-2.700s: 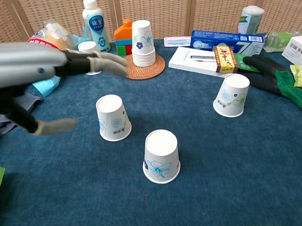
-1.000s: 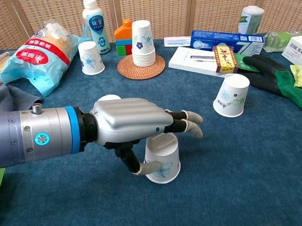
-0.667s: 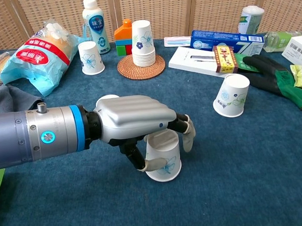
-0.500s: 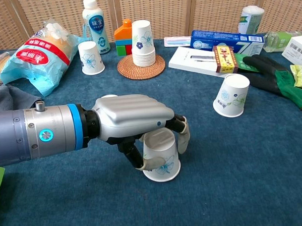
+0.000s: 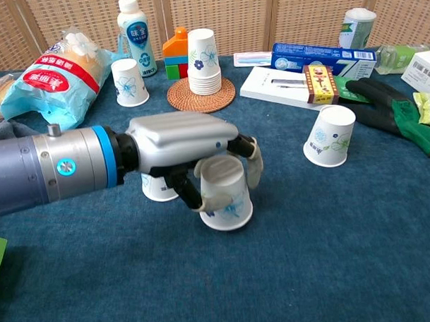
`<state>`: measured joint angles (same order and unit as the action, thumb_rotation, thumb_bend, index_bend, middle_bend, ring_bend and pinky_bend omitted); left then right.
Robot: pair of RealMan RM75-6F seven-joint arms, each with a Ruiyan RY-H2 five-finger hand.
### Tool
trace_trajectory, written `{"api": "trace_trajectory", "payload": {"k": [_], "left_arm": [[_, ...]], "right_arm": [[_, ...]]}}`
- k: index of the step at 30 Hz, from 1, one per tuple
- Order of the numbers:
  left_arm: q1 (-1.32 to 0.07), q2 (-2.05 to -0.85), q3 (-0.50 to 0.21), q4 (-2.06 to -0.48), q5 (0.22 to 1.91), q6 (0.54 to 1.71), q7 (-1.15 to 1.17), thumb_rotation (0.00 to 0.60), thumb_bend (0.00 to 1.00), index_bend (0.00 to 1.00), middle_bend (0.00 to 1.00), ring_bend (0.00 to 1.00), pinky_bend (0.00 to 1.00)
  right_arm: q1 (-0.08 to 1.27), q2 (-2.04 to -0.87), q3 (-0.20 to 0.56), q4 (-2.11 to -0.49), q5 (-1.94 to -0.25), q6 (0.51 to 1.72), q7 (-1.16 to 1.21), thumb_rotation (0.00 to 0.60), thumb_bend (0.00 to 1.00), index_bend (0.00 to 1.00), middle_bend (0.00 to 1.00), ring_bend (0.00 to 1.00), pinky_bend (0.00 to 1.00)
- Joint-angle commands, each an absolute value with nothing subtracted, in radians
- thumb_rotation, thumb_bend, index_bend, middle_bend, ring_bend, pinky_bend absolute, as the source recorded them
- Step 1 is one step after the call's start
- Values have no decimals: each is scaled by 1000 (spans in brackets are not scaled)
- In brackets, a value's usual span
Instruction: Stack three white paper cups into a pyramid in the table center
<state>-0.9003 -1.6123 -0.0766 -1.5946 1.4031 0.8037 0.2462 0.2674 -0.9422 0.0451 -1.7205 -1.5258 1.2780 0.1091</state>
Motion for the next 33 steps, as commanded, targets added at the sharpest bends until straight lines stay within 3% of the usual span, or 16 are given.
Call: {"api": "trace_trajectory", "payload": {"k": [1, 33], "left_arm": [[-899, -1601, -85, -1588, 1398, 812, 238, 600, 475, 368, 265, 365, 559], [-909, -1622, -98, -1472, 1383, 817, 163, 600, 476, 349, 249, 347, 528]], "right_arm": [[268, -942, 46, -1722, -1525, 1277, 108, 600, 374, 0, 0, 0, 86], [277, -943, 51, -1738, -1515, 1256, 89, 600, 374, 0, 0, 0, 86]]}}
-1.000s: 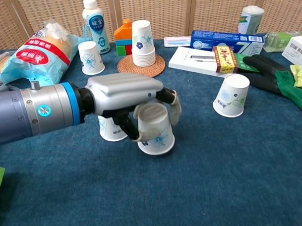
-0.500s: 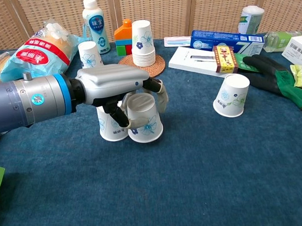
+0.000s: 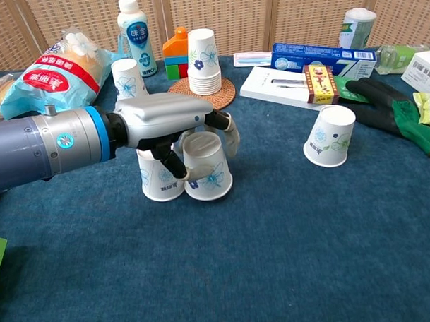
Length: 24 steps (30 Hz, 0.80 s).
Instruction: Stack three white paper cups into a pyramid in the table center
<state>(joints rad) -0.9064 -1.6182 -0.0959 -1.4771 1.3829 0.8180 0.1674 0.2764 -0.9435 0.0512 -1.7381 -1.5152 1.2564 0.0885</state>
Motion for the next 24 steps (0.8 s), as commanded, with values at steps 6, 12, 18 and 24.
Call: {"api": "trace_trajectory", "payload": {"k": [6, 12, 18, 24], "left_arm": [[-915, -1629, -100, -1456, 1380, 811, 159, 600, 477, 347, 249, 347, 524], [-915, -1633, -98, -1442, 1375, 810, 161, 600, 477, 344, 244, 343, 518], [-918, -1639, -99, -1433, 1375, 810, 160, 600, 476, 334, 236, 321, 495], [-920, -1635, -93, -1434, 1368, 800, 167, 600, 476, 327, 225, 315, 487]], "right_arm": [[277, -944, 52, -1738, -1512, 1253, 89, 600, 374, 0, 0, 0, 86], [277, -945, 52, -1735, -1509, 1251, 91, 600, 374, 0, 0, 0, 86], [278, -945, 54, -1736, -1508, 1250, 90, 600, 374, 0, 0, 0, 86], [276, -943, 54, -1738, -1508, 1252, 93, 600, 374, 0, 0, 0, 86]]}}
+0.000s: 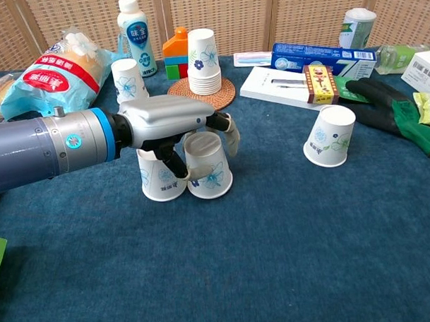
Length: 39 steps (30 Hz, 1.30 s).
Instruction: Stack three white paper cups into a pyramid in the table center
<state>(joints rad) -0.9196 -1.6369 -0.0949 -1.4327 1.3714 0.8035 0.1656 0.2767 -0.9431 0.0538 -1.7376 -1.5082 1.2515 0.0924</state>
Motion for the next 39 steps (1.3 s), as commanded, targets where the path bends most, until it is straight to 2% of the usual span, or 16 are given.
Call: {"api": "trace_trajectory", "payload": {"k": [1, 4, 9, 12, 22, 39], "left_arm": [[-920, -1633, -92, -1434, 1365, 797, 171, 600, 477, 327, 224, 313, 485], [-920, -1627, -89, -1440, 1356, 788, 176, 600, 475, 290, 196, 272, 450], [-918, -1620, -94, -1452, 1354, 796, 178, 600, 476, 99, 36, 72, 292], [-919, -1613, -96, -1460, 1357, 801, 177, 600, 476, 30, 0, 1, 228], [-896, -1546, -97, -1535, 1383, 849, 158, 600, 476, 0, 0, 0, 160], [-706, -1182, -3, -1841, 1504, 1074, 103, 600, 476, 0, 0, 0, 124]], "right_arm": [[276, -942, 54, -1738, -1508, 1253, 93, 600, 375, 0, 0, 0, 86], [275, -943, 54, -1737, -1508, 1254, 95, 600, 373, 0, 0, 0, 86], [276, -943, 55, -1737, -1510, 1253, 94, 600, 373, 0, 0, 0, 86], [277, -941, 55, -1740, -1512, 1254, 91, 600, 373, 0, 0, 0, 86], [285, -938, 55, -1743, -1512, 1238, 96, 600, 374, 0, 0, 0, 86], [414, -975, 80, -1757, -1517, 1075, 60, 600, 374, 0, 0, 0, 86]]}}
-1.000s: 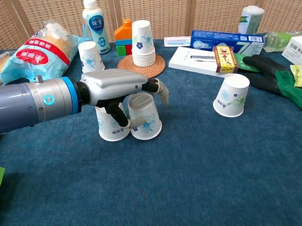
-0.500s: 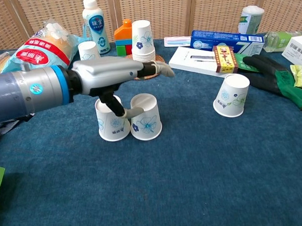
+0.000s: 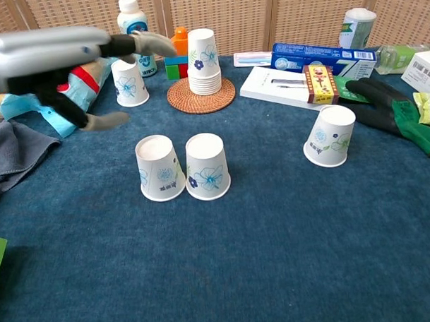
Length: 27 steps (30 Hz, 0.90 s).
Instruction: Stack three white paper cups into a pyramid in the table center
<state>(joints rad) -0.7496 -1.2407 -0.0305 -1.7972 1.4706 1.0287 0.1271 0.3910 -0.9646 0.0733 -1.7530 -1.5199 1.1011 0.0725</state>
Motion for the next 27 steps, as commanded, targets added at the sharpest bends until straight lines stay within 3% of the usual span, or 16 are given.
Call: {"api": "trace_trajectory", "payload": {"k": [1, 13, 27], "left_arm": [[-692, -1160, 6, -1855, 1513, 1087, 93, 600, 476, 0, 0, 0, 125], [-563, -1020, 60, -1905, 1576, 1205, -4, 600, 476, 0, 0, 0, 125], [-507, -1013, 54, -1870, 1598, 1229, -62, 600, 476, 0, 0, 0, 125]], "right_arm": [[428, -981, 83, -1757, -1515, 1057, 53, 600, 373, 0, 0, 0, 86], [560, -1050, 104, -1736, -1467, 885, 12, 600, 373, 0, 0, 0, 101], [660, -1124, 123, -1678, -1358, 766, -50, 600, 372, 0, 0, 0, 105]]}}
